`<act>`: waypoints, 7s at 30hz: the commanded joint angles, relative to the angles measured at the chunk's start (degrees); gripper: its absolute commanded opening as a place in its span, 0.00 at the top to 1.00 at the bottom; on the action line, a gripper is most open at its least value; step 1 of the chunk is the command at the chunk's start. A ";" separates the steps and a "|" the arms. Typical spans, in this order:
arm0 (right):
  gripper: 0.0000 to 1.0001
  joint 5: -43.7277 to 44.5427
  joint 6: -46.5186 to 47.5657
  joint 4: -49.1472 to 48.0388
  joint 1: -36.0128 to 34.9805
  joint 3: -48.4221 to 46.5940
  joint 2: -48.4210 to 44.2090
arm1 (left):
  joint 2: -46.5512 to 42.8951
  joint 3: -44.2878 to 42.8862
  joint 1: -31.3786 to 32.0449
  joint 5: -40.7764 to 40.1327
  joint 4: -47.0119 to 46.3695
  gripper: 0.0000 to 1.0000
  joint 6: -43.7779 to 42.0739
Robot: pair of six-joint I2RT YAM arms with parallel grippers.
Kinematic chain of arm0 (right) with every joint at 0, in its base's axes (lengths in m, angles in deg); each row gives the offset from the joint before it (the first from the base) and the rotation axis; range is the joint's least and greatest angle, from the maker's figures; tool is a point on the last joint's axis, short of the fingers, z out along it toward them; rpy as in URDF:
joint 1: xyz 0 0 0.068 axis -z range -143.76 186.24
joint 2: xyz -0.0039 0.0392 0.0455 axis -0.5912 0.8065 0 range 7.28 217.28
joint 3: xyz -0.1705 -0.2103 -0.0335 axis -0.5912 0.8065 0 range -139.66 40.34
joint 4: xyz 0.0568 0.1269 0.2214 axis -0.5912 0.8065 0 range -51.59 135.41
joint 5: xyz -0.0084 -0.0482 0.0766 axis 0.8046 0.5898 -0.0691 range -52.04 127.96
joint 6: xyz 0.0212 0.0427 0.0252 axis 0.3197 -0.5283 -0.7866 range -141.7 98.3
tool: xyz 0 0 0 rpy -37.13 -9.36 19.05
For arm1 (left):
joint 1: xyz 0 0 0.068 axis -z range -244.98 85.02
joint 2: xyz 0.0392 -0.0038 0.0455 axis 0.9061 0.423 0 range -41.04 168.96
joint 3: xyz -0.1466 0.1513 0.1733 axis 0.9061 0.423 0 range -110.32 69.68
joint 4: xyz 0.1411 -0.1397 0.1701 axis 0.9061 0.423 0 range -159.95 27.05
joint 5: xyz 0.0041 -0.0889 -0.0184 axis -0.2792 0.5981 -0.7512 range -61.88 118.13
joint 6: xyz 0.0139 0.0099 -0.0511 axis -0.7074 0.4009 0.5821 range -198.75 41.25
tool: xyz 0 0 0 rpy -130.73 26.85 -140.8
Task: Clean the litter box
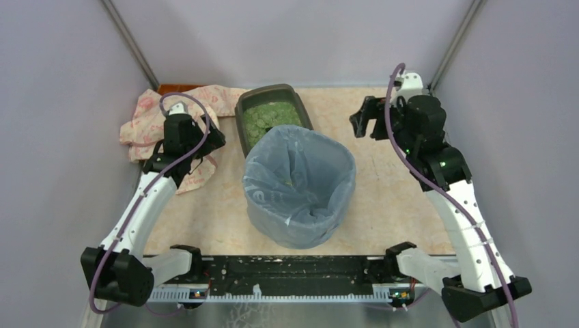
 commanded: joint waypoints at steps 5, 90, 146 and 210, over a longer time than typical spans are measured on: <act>0.26 2.81 11.51 10.22 -17.39 -8.60 3.91 | -1.53 1.74 -0.20 4.00 -2.88 0.00 -1.29; 1.00 34.33 5.11 7.87 5.65 0.47 3.31 | -2.79 7.57 0.06 21.83 -13.61 0.00 3.68; 0.26 8.39 4.98 -2.68 5.61 6.17 -9.34 | 27.03 2.83 16.09 -10.68 -10.57 0.55 7.08; 1.00 12.63 -3.65 -15.59 11.39 6.47 11.42 | 5.27 13.59 16.07 -0.74 -9.11 0.01 3.61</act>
